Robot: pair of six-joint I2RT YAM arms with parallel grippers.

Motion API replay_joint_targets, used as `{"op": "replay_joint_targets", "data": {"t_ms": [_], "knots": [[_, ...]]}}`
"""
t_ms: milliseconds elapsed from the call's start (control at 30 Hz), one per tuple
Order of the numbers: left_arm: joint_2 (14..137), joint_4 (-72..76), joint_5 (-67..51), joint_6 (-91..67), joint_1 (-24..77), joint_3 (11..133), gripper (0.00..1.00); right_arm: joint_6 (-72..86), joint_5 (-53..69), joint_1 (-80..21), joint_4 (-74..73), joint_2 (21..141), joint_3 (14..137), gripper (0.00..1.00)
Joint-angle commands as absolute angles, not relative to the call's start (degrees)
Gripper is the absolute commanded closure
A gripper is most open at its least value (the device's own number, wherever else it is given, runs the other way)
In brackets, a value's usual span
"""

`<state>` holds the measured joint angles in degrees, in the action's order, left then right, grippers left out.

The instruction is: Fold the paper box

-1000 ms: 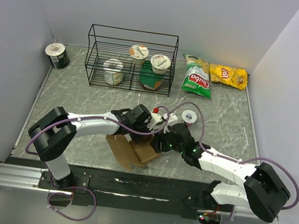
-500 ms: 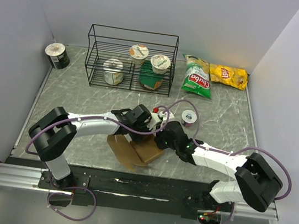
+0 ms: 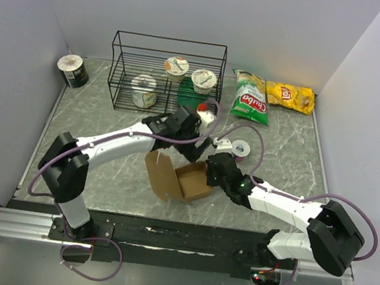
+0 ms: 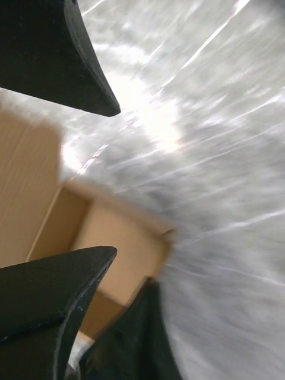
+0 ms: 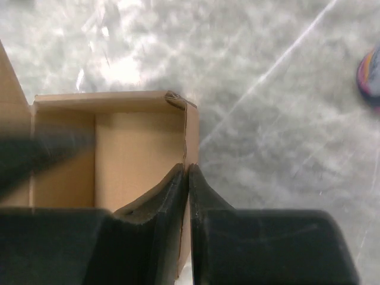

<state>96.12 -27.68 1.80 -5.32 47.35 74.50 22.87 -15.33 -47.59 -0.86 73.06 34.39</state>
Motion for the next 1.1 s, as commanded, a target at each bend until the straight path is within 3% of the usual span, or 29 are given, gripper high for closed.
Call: {"op": "replay_joint_targets", "data": {"t_ms": [0, 333, 433, 700, 800, 1067], "knots": [[94.31, -24.08, 0.53, -6.77, 45.70, 79.01, 0.04, 26.53, -18.28, -48.43, -6.94, 71.98, 34.63, 0.85], [77.29, -28.21, 8.60, -13.52, 41.23, 78.15, 0.04, 39.18, -19.07, -47.20, -10.11, 74.89, 35.42, 0.80], [71.47, -31.62, 12.64, -16.94, 38.16, 74.55, 0.04, 43.76, -18.37, -47.46, -9.58, 73.75, 35.51, 0.73], [56.17, -30.85, 12.05, -25.74, 24.71, 57.94, 0.04, 46.93, -14.77, -49.66, -6.94, 72.34, 37.44, 0.21], [55.11, -28.92, 9.67, -29.17, 21.63, 52.33, 0.04, 45.45, -15.64, -48.43, -9.05, 69.71, 37.62, 0.10], [52.56, -17.33, 3.00, -42.26, 18.37, 35.44, 0.04, 38.85, -11.87, -35.80, -8.79, 58.19, 31.03, 0.13]]}}
